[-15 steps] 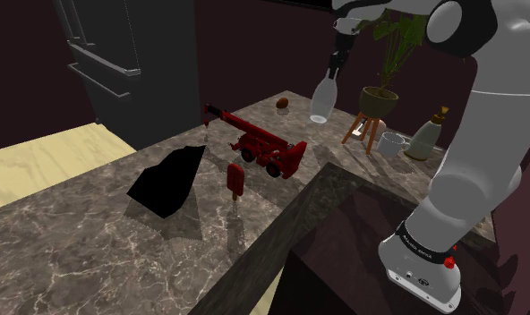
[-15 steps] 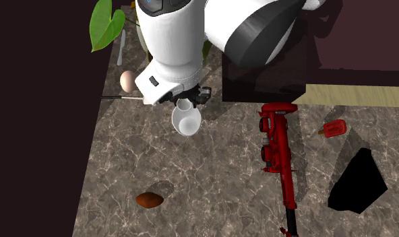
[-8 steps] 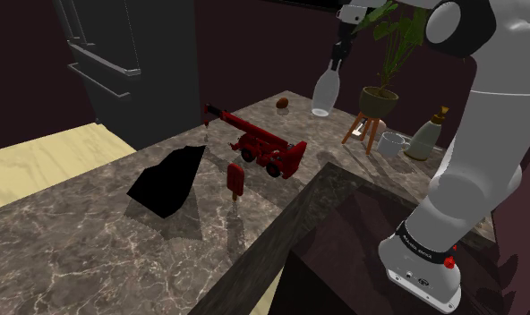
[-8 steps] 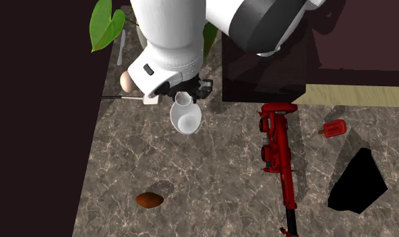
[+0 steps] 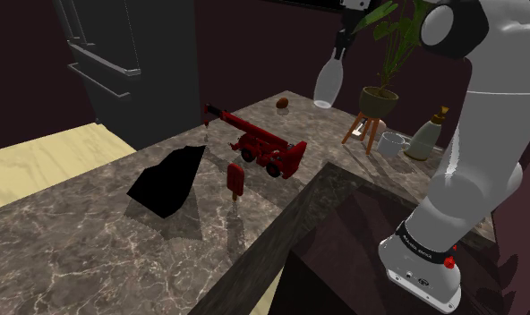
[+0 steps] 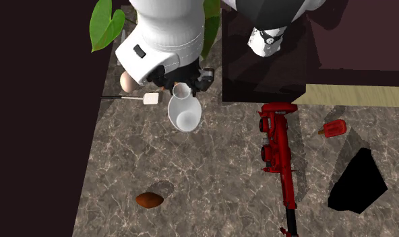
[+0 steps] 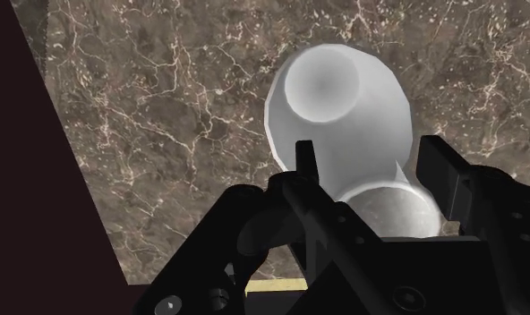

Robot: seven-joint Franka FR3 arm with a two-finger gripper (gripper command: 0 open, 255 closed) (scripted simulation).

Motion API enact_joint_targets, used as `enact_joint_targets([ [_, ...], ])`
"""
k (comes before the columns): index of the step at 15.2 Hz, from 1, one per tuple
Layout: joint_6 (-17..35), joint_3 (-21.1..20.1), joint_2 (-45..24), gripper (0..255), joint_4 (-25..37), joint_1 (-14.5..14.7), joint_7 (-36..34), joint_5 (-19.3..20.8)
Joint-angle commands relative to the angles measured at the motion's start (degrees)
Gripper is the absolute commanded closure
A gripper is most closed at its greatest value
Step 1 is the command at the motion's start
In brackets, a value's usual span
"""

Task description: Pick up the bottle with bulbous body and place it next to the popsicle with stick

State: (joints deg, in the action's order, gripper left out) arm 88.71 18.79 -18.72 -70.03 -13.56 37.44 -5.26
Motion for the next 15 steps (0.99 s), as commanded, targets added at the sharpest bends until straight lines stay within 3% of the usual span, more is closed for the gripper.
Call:
enact_joint_targets([
  [1,-2.0,0.0,-0.9,255,2.8,-0.3,0.1,-0.3],
  [9,-10.4,0.0,-5.2,255,15.6,-2.3,0.3,-1.8],
  [15,-4.7,-1.8,7.0,255,-1.9,5.9,-7.3,2.6],
])
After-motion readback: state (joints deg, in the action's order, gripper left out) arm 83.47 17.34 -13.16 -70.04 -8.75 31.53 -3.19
